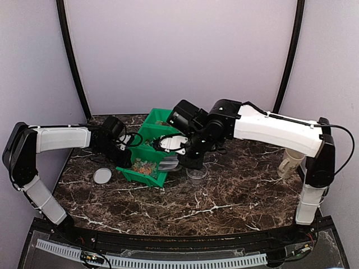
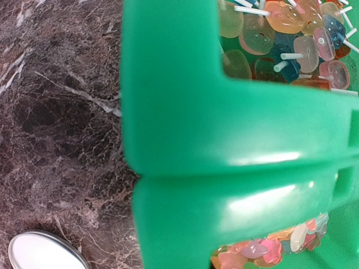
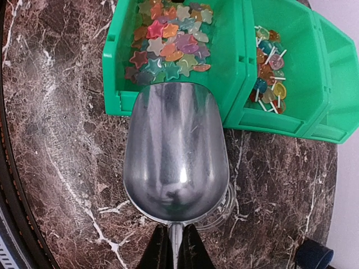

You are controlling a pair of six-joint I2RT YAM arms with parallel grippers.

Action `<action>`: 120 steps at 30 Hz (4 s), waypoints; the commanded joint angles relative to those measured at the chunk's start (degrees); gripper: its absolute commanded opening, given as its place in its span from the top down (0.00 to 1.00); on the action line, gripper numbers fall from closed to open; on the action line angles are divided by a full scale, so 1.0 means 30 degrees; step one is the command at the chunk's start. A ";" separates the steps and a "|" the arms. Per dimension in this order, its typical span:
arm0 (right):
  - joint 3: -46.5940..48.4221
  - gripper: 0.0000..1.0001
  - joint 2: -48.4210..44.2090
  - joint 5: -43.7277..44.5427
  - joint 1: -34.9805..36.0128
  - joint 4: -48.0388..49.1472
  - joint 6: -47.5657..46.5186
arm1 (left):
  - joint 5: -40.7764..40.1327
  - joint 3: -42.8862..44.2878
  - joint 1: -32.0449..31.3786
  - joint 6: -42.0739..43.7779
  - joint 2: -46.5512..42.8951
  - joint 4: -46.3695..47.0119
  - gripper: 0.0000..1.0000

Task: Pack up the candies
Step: Scoop the fake candies from the storage box.

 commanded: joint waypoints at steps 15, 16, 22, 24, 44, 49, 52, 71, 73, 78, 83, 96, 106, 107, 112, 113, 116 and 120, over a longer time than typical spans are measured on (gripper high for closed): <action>0.4575 1.00 0.5371 0.0460 0.0417 -0.2054 0.0514 | -0.1903 0.1609 -0.0671 0.0424 -0.0136 0.1707 1.00; 0.4769 1.00 0.5749 0.0508 0.0409 -0.2132 0.0487 | -0.1920 0.1624 -0.0660 0.0370 -0.0149 0.1740 1.00; 0.6330 1.00 0.7560 0.0081 0.0421 -0.2661 0.0297 | -0.1961 0.1558 -0.0683 0.0240 -0.0272 0.2030 1.00; 0.6936 1.00 0.8184 -0.0237 0.0451 -0.2896 0.0208 | -0.1932 0.1458 -0.0665 0.0185 -0.0383 0.2186 1.00; 0.9928 1.00 1.2996 -0.1090 0.0427 -0.0766 0.1526 | -0.0941 -0.0971 -0.0686 0.0113 -0.3701 0.6469 1.00; 0.9565 1.00 1.2912 -0.0737 0.0352 0.0171 0.2963 | -0.1409 -0.1279 -0.0697 -0.0059 -0.4110 0.6699 1.00; 0.9021 1.00 1.2450 -0.0976 0.0366 -0.0282 0.3024 | -0.2519 -0.1170 -0.0665 -0.0077 -0.3983 0.6198 1.00; 0.8048 1.00 1.2280 0.4674 0.0875 -0.0414 0.2258 | -0.1933 -0.0795 -0.0677 -0.0703 -0.2849 0.5535 1.00; 0.7471 1.00 1.2035 0.3636 0.1052 0.0353 0.1354 | -0.1806 -0.0989 -0.0684 -0.0654 -0.3020 0.5908 1.00; 0.6180 1.00 1.1387 0.1169 0.1181 0.2098 -0.0003 | -0.1194 -0.1298 -0.0659 -0.0343 -0.3302 0.6680 1.00; 0.5884 1.00 1.1762 0.0771 0.0849 0.3248 0.0706 | -0.0471 -0.1697 -0.0684 -0.0268 -0.3739 0.7392 1.00; -0.4810 1.00 0.6602 -0.0314 -0.0805 1.4626 0.3666 | -0.1138 -0.1454 -0.0603 -0.0621 -0.3943 0.6674 1.00; -0.8841 1.00 0.4668 -0.0910 -0.0998 2.0181 0.3757 | -0.1129 -0.1323 -0.0320 -0.0853 -0.3886 0.6360 1.00; -0.9191 1.00 0.4447 -0.1036 -0.1013 2.0537 0.3749 | -0.1179 -0.1299 -0.0268 -0.0859 -0.3870 0.6303 1.00; -1.0683 1.00 0.3577 -0.1575 -0.1011 2.1999 0.3776 | -0.1188 -0.1255 -0.0021 -0.1082 -0.3719 0.6098 1.00; -1.0944 1.00 0.3451 -0.1713 -0.1011 2.2221 0.3751 | -0.1149 -0.1239 0.0044 -0.1177 -0.3710 0.6120 1.00; -1.1348 1.00 0.3220 -0.1747 -0.1018 2.2265 0.3758 | -0.1068 -0.1266 0.0155 -0.1239 -0.3700 0.6166 1.00; -1.2181 1.00 0.2815 -0.1769 -0.1012 2.2695 0.3814 | -0.1100 -0.1283 0.0254 -0.1299 -0.3725 0.6172 1.00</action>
